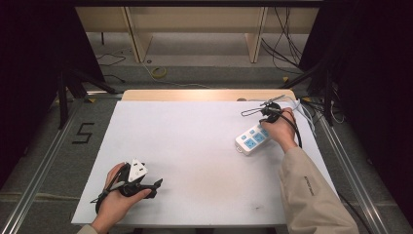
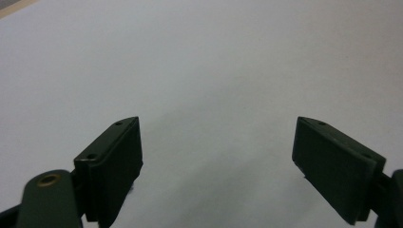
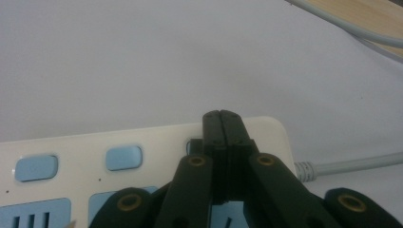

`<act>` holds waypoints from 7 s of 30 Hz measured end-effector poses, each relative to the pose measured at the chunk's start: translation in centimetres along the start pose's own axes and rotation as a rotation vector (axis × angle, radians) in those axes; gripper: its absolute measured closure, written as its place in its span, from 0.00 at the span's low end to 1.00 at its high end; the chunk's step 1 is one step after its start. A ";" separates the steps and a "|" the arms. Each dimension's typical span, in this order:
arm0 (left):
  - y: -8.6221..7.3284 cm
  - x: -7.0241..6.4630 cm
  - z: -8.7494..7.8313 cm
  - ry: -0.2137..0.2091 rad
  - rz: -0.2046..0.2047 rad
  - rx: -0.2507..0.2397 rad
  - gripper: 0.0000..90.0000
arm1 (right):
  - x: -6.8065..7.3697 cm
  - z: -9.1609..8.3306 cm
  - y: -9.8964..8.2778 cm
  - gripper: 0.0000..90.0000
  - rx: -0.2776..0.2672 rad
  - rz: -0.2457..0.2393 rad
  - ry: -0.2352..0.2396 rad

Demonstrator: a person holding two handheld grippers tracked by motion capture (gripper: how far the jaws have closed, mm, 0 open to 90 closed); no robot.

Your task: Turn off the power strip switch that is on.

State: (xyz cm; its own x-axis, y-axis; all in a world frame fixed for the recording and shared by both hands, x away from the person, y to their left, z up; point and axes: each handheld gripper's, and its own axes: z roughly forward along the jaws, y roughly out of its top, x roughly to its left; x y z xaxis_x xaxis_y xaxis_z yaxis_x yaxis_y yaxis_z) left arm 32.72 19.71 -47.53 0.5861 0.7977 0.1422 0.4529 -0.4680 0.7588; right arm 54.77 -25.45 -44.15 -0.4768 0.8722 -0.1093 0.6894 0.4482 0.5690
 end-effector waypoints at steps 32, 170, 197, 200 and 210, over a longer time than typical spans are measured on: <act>0.0 -0.1 0.0 -0.002 -0.002 -0.003 0.19 | 0.4 0.3 1.0 1.00 0.072 -0.022 0.014; 0.0 -0.1 0.1 0.004 0.004 0.005 0.19 | 4.7 -6.0 -3.9 0.99 -0.143 -0.038 0.052; 0.0 -0.2 0.1 0.006 0.002 0.005 0.19 | 7.3 -8.0 -8.1 0.92 -0.192 -0.080 0.127; 0.0 -0.1 0.1 0.006 0.002 0.006 0.19 | 7.7 -8.3 -8.8 0.87 -0.208 -0.085 0.154; 0.0 -0.1 0.1 0.007 0.001 0.007 0.19 | 8.6 -8.2 -11.3 0.73 -0.252 -0.086 0.213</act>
State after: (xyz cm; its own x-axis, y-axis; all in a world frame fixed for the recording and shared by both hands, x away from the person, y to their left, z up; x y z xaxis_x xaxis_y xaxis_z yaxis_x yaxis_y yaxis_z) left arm 32.73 19.54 -47.58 0.5822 0.7995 0.1476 0.4570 -0.4720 0.7539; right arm 38.43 -24.62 -44.84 -0.6490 0.7607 -0.0076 0.4983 0.4327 0.7513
